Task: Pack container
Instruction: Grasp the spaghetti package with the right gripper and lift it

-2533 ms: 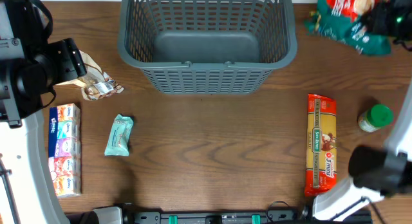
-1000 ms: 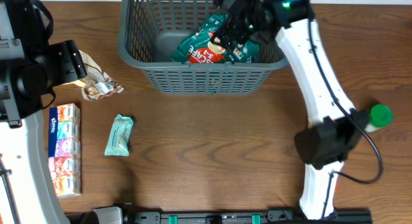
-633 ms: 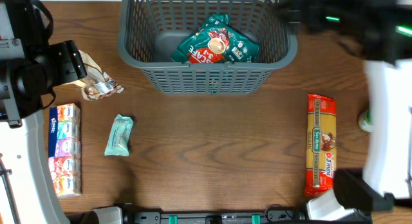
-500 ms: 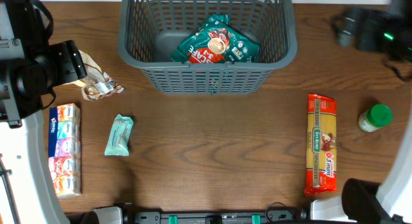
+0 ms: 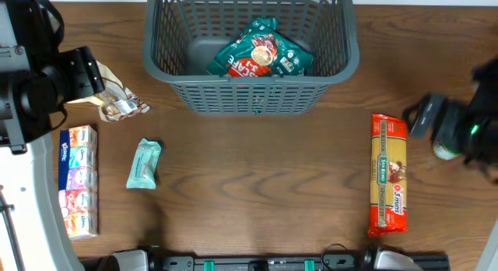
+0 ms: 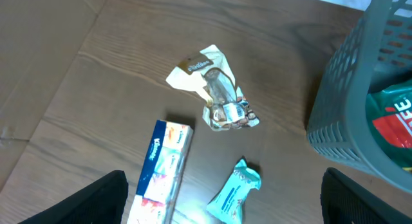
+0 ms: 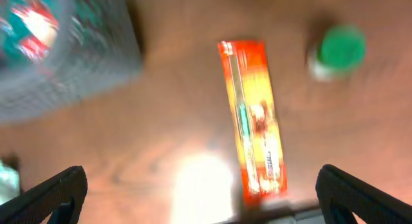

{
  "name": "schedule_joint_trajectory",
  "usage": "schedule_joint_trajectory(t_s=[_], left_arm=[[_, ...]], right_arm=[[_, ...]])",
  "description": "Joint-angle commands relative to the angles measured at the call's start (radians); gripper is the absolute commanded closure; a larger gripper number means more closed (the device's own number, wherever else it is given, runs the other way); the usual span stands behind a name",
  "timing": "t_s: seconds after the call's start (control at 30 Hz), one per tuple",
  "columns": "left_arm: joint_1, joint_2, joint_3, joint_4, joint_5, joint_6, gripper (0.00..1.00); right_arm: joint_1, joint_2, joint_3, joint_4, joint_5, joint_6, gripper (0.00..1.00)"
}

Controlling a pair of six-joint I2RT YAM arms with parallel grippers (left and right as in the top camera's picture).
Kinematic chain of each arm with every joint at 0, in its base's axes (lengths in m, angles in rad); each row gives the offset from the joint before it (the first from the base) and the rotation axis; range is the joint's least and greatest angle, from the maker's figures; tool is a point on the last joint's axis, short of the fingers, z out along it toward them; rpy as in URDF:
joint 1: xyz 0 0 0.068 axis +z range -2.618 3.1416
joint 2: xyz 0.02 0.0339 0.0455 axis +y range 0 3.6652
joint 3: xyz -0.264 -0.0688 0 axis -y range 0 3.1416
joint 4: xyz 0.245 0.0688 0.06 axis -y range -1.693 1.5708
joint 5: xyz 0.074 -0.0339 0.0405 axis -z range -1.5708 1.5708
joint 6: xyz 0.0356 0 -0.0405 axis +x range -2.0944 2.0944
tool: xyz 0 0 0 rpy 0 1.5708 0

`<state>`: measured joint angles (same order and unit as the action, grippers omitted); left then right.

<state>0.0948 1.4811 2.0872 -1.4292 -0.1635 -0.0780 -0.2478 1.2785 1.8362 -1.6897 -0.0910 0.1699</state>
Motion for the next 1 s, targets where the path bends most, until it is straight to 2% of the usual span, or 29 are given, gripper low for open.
schedule_joint_trajectory(t_s=[0.0, 0.17, 0.37, 0.5, 0.97], left_arm=[[-0.003, 0.003, 0.002, 0.002, -0.001, -0.005, 0.19], [-0.003, 0.004, 0.002, 0.009, -0.001, -0.005, 0.19], [-0.003, 0.004, 0.002, 0.000, -0.001, -0.005, 0.19], [-0.003, 0.004, 0.002, -0.007, -0.001, -0.005, 0.20], [-0.003, 0.004, 0.002, -0.029, -0.001, -0.005, 0.19]], right_arm=[[0.012, -0.068, -0.241, 0.051, 0.111, 0.060, 0.01], [0.011, -0.077, -0.568, 0.332, 0.199, 0.018, 0.01], [0.002, 0.053, -0.868, 0.665, 0.196, -0.125, 0.01], [0.001, 0.155, -0.915, 0.794, 0.165, -0.083, 0.01], [-0.002, 0.426, -0.955, 1.019, 0.169, -0.070, 0.01]])
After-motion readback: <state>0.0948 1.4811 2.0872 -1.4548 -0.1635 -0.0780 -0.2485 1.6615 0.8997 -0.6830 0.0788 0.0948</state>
